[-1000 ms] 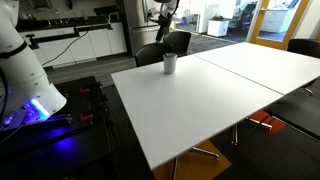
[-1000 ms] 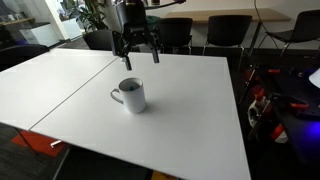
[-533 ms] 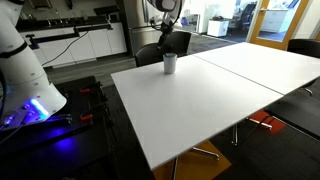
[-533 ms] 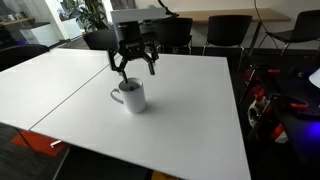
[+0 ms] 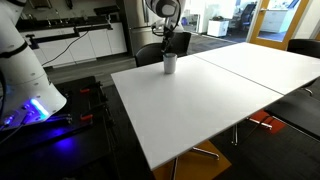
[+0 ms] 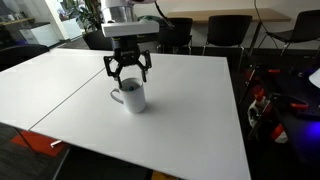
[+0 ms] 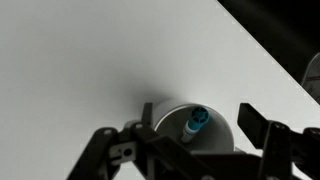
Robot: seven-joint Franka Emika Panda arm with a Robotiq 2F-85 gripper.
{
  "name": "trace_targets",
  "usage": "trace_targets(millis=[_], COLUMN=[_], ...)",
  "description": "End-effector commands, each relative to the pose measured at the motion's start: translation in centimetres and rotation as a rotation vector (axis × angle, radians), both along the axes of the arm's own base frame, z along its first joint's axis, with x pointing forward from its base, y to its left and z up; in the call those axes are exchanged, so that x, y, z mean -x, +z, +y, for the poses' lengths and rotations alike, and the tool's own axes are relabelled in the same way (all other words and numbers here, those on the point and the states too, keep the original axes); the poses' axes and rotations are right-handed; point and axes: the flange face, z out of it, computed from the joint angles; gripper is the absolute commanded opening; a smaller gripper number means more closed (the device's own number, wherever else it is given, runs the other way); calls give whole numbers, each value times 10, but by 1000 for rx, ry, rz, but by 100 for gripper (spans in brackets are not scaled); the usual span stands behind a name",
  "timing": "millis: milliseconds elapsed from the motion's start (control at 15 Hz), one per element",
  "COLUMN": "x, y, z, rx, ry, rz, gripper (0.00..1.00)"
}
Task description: Remove the marker from the cup and put it on the table , and then move the cup to the center
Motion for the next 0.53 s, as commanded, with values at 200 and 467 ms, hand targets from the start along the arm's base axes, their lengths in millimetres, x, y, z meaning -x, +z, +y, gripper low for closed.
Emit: trace_targets(millis=[200, 467], x=[-5, -5], y=[0, -2], z=[-10, -9], rx=[27, 30], ry=[-68, -63], rz=[-22, -21], gripper=[73, 46])
